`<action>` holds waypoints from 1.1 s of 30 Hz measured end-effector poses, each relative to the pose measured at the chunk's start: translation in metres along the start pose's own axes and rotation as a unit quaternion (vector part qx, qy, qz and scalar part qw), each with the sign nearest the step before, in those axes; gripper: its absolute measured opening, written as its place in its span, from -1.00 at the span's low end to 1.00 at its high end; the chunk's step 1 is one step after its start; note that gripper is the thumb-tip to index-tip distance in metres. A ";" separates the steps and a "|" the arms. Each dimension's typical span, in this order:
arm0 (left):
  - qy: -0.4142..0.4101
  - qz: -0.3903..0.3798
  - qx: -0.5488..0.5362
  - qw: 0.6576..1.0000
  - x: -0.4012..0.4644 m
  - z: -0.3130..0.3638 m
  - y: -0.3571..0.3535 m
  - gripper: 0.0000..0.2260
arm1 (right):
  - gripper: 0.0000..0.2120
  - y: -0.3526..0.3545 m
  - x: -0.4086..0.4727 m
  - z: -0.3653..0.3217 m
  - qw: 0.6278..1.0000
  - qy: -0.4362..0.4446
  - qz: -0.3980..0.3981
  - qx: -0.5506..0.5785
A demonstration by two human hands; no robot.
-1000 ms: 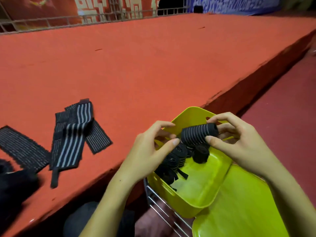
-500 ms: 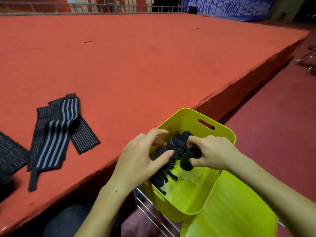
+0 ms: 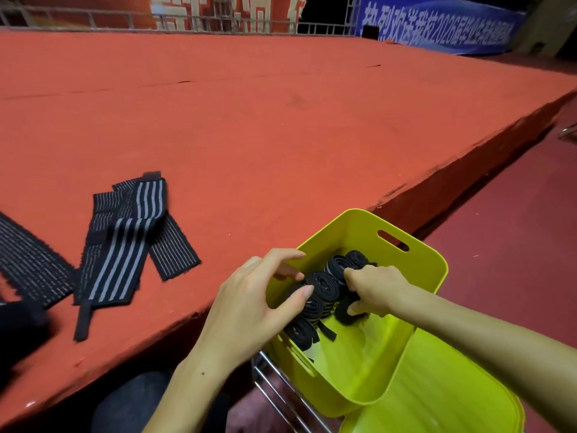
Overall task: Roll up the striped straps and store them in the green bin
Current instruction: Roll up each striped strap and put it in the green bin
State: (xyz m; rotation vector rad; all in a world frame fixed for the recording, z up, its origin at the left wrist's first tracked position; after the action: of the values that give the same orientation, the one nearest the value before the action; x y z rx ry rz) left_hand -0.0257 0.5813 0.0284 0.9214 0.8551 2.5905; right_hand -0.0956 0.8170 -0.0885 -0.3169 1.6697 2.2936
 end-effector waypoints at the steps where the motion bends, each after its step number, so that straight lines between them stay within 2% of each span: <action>1: 0.001 0.002 0.001 1.000 -0.001 0.000 0.002 -0.64 | -0.47 0.000 0.000 -0.001 1.000 -0.003 -0.004 -0.004; 11: 0.004 0.030 0.002 1.000 -0.017 -0.001 0.029 -0.65 | -0.23 0.004 -0.006 0.008 0.999 -0.042 0.006 -0.018; 16: 0.015 0.049 -0.004 0.999 -0.026 -0.009 0.049 -0.66 | -0.31 0.033 -0.030 0.012 0.997 -0.053 0.049 0.001; 20: 0.034 0.071 -0.012 0.997 -0.036 -0.015 0.066 -0.65 | -0.42 0.075 -0.060 0.012 0.988 -0.043 0.128 0.070; 25: 0.059 0.116 -0.018 0.991 -0.050 -0.029 0.101 -0.64 | -0.49 0.141 -0.096 -0.024 0.958 0.019 0.210 0.195; 28: 0.073 0.147 -0.017 0.986 -0.060 -0.036 0.131 -0.58 | -0.53 0.170 -0.110 -0.073 0.938 0.078 0.215 0.259; 33: 0.098 0.179 0.021 0.979 -0.086 -0.047 0.198 -0.51 | -0.48 0.214 -0.124 -0.167 0.907 0.189 0.224 0.304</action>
State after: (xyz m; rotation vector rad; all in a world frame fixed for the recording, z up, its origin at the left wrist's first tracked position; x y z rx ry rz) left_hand 0.0005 0.3670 0.0774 0.9143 0.8641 3.0257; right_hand -0.0543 0.5841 0.0931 -0.2616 2.7953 1.9018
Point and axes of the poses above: each hand's wrist, its own x-axis towards the middle knuckle, its own y-axis out of the back of the hand, z = x × y, the point moved 10 cm from there along x, towards the middle knuckle, and after that the axes turned 11 degrees about -y, right-handed, at the moved point
